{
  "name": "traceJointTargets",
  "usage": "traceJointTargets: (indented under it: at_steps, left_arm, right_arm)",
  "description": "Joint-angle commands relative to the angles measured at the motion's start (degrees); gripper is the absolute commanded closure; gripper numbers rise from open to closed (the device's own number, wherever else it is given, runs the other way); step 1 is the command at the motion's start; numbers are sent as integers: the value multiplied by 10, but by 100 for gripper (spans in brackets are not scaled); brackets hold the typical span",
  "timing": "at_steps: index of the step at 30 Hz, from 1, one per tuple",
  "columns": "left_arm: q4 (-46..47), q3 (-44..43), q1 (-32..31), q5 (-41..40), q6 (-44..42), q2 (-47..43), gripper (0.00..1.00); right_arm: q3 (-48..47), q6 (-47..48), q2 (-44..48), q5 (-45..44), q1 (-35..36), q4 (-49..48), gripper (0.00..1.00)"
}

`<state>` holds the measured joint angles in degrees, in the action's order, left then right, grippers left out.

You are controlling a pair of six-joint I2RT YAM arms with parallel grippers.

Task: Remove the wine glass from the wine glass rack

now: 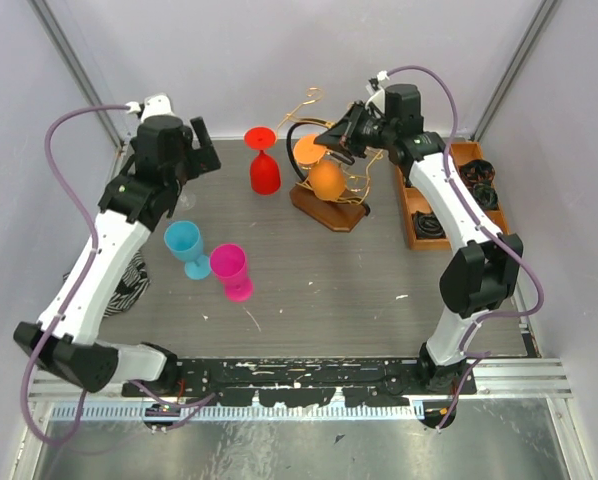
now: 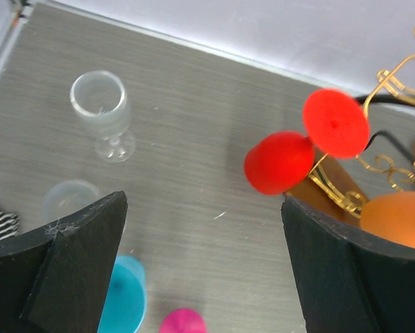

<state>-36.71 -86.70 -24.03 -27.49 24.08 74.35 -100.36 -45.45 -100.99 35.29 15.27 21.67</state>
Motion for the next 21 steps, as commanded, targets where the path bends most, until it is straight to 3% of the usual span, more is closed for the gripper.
traceJointTargets:
  at_steps: [1, 2, 4, 7, 10, 17, 21]
  left_arm:
    - [16, -69, 49, 139, 33, 66, 6]
    - [20, -76, 60, 167, 46, 80, 10]
    - [33, -83, 81, 224, 76, 100, 33]
    - [24, -109, 105, 292, 118, 146, 45]
    - [10, -145, 115, 348, 138, 201, 45]
    - [37, -173, 118, 436, 168, 268, 33]
    - [98, -153, 118, 466, 195, 276, 31]
  right_arm:
    - [-16, -28, 0, 22, -7, -84, 99]
    - [-18, -37, -4, 28, -6, -99, 99]
    - [-25, -49, -9, 32, -6, -121, 99]
    - [-49, -53, -17, 34, -6, -136, 99]
    - [-78, -55, -30, 36, -7, -142, 99]
    - [-110, -57, -23, 39, -13, -137, 99]
    - [-109, -55, -10, 46, -19, -131, 99]
